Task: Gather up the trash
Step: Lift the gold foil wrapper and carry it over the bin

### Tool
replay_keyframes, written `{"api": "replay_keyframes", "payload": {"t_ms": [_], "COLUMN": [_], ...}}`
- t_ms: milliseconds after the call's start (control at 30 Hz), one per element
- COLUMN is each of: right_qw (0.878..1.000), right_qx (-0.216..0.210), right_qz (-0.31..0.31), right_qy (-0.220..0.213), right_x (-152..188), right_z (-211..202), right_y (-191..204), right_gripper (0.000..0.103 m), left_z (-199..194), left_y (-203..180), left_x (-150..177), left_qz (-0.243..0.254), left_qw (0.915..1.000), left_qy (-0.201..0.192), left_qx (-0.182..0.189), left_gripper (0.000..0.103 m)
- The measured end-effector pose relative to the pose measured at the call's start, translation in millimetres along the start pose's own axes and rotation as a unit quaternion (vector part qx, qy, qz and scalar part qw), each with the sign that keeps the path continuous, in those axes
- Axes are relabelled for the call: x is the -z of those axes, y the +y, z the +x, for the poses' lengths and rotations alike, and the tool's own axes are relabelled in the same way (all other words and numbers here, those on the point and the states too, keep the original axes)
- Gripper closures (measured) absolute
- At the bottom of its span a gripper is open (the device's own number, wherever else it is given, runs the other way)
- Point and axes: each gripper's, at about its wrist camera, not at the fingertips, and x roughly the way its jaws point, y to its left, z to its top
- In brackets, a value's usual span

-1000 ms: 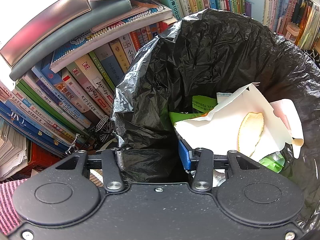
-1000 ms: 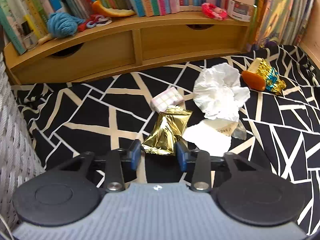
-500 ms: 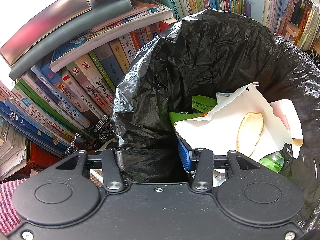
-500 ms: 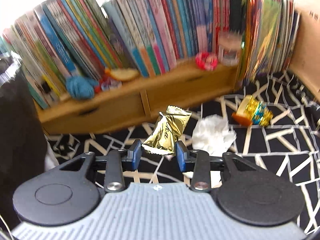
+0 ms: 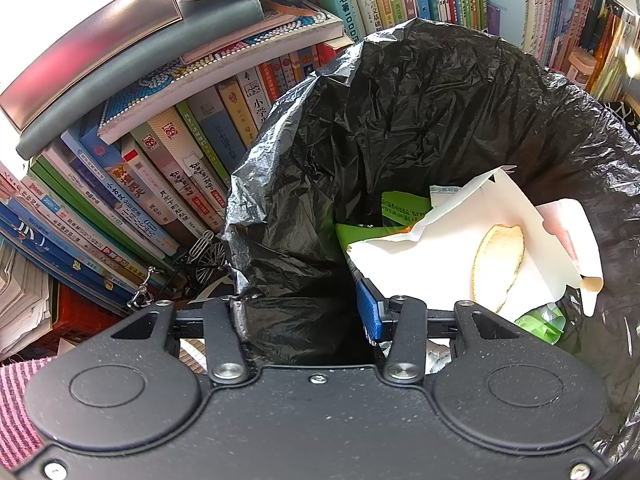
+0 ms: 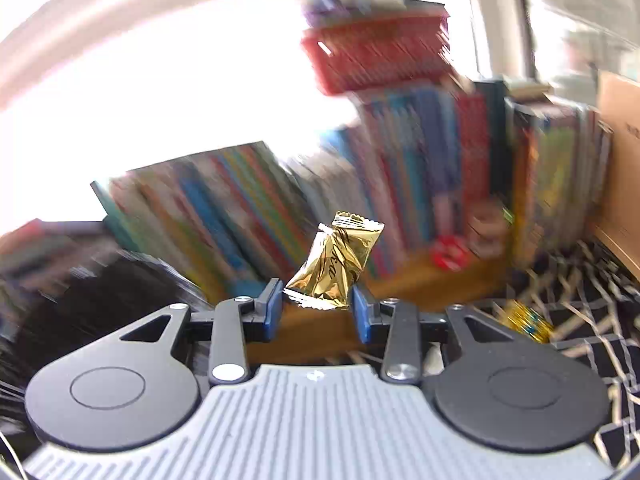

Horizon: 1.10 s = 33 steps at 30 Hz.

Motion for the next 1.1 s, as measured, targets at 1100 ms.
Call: {"api": "replay_keyframes", "payload": {"t_ms": [1100], "right_qw": [0.977], "right_qx": [-0.182], "right_qz": [-0.094], "right_qy": [0.052], "right_x": [25], "right_z": [-6], "right_y": [79], "right_gripper": [0.037], "left_z": [0], "left_y": [0], "left_x": [0], "left_qz": [-0.001], "left_qw": [1.0], "left_qy": [0.0], "left_qx": [0.0], "left_gripper": [0.06]}}
